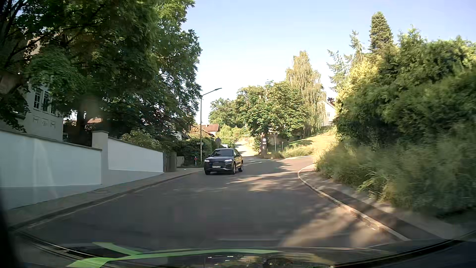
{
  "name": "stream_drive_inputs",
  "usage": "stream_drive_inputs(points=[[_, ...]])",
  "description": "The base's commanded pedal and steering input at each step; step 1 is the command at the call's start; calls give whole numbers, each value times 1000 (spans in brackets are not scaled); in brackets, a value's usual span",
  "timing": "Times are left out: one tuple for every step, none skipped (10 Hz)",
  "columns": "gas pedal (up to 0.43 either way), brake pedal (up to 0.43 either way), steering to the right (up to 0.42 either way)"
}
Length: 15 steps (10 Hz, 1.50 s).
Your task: Follow the waypoints while adhering to traffic rules and regulations
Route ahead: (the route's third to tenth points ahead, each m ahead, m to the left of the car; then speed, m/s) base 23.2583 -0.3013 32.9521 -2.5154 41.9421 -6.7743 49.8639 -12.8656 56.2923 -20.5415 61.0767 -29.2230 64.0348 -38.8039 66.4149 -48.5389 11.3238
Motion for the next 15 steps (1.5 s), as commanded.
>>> stream_drive_inputs(points=[[118,0,5],[118,0,5],[118,0,6],[110,0,10],[110,0,14],[110,0,19],[110,0,22],[110,0,25],[110,0,30],[118,0,36],[150,0,42],[150,0,45],[189,0,45],[209,0,45],[209,0,46]])
